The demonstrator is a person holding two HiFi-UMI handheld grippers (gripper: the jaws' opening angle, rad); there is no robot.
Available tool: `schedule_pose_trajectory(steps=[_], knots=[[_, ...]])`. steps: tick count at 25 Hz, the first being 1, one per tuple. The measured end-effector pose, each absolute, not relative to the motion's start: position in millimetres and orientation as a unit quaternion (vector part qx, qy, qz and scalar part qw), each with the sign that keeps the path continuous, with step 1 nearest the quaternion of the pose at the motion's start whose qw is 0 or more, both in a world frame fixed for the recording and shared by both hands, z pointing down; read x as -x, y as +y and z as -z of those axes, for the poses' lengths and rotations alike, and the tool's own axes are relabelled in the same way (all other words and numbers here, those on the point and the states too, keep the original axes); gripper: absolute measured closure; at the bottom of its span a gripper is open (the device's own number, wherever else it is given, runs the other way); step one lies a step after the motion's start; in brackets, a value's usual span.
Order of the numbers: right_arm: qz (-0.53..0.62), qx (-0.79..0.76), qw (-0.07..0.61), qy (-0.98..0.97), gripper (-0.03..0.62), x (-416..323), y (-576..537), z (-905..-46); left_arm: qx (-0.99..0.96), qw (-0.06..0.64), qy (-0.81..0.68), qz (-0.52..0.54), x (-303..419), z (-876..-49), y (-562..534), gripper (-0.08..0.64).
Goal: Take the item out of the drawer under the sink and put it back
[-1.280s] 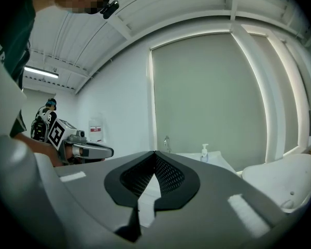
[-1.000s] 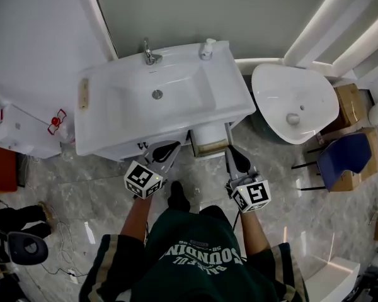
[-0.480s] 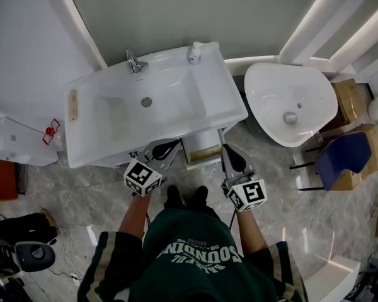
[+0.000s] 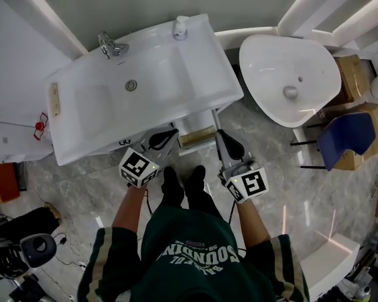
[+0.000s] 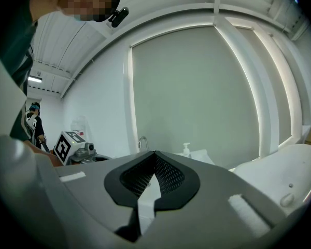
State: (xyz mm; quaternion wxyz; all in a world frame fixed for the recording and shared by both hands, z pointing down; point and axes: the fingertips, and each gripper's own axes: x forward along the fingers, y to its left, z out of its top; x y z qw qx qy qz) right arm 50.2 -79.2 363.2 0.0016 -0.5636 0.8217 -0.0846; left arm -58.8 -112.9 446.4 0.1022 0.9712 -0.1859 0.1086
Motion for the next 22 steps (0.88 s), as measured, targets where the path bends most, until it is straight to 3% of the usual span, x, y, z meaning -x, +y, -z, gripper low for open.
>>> schedule_pose_trajectory(steps=[6, 15, 22], knots=[[0.121, 0.570, -0.017, 0.813, 0.591, -70, -73, -422, -0.968, 0.126, -0.155, -0.151, 35, -511, -110, 0.515], [0.164, 0.583, -0.032, 0.795, 0.591, -97, -65, -484, -0.962, 0.094, -0.079, -0.243, -24, -582, -90, 0.515], [0.194, 0.590, -0.033, 0.783, 0.591, -111, -56, -517, -0.938, 0.125, -0.064, -0.316, -46, -667, -84, 0.503]])
